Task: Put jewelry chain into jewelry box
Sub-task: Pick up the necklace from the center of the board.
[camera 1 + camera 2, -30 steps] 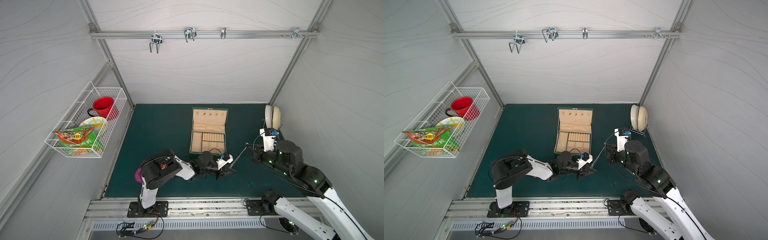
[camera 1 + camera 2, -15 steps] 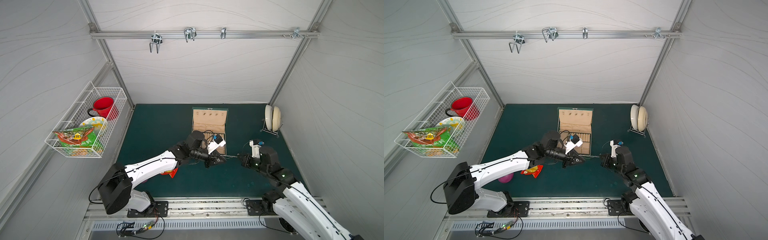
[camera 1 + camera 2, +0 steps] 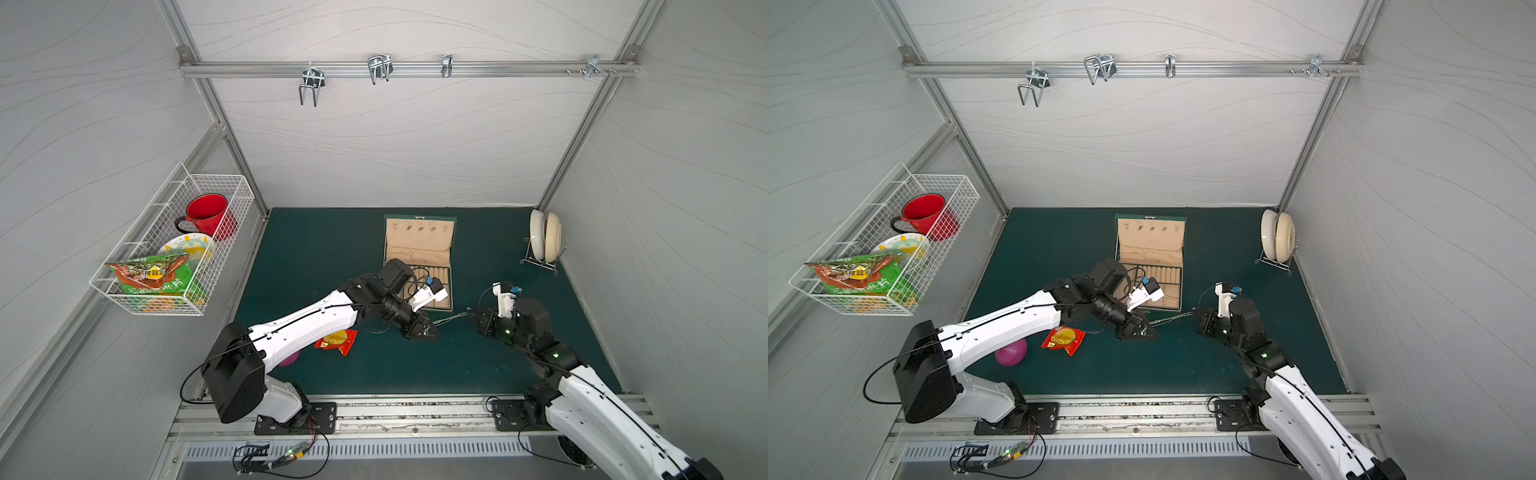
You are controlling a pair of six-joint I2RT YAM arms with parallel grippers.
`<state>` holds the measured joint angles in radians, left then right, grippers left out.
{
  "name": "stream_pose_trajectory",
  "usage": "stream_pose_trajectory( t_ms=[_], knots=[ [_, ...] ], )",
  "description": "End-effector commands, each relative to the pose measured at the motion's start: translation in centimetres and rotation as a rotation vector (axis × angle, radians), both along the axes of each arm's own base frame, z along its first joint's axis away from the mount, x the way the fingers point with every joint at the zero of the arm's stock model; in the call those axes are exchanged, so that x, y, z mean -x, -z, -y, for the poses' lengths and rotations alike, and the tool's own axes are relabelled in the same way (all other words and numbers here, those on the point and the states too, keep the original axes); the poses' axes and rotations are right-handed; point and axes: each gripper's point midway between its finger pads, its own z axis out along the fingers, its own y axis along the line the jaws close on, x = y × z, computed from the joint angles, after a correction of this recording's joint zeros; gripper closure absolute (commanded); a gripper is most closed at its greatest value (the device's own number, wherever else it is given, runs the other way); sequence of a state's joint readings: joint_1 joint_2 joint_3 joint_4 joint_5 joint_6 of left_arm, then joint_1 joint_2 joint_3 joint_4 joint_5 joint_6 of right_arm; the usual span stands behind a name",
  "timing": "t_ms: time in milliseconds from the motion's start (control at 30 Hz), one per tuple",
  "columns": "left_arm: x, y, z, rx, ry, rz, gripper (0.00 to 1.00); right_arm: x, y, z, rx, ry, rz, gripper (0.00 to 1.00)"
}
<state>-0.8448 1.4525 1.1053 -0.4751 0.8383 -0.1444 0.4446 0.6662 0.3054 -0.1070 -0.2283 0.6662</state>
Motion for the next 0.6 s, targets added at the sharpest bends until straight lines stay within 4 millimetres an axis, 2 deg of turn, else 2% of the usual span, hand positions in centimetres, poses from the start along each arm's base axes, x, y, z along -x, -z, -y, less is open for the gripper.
stream_pose_trajectory(
  t_ms=[0,67,167,233,367,567],
  knots=[
    [0.3,-2.0,0.5,0.029,0.021,-0.04,1.0,0.0,0.8,-0.4,-0.006,-0.021,0.021,0.97],
    [0.3,-2.0,0.4,0.018,0.014,-0.055,1.0,0.2,0.7,-0.7,-0.007,-0.043,0.038,0.9],
    [0.1,-2.1,0.4,-0.001,-0.006,-0.091,1.0,0.4,0.1,-0.7,-0.018,-0.057,0.075,0.57],
    [0.0,-2.1,0.4,-0.017,-0.009,-0.11,1.0,0.6,-0.5,-0.7,-0.027,-0.066,0.112,0.44],
    [0.3,-2.4,0.1,-0.046,0.007,-0.14,1.0,1.6,-2.2,-1.6,-0.079,-0.141,0.217,0.36],
    [1.2,-3.9,-0.2,-0.032,0.047,-0.174,1.0,5.5,-6.2,-4.4,-0.167,-0.379,0.532,0.32]
  ],
)
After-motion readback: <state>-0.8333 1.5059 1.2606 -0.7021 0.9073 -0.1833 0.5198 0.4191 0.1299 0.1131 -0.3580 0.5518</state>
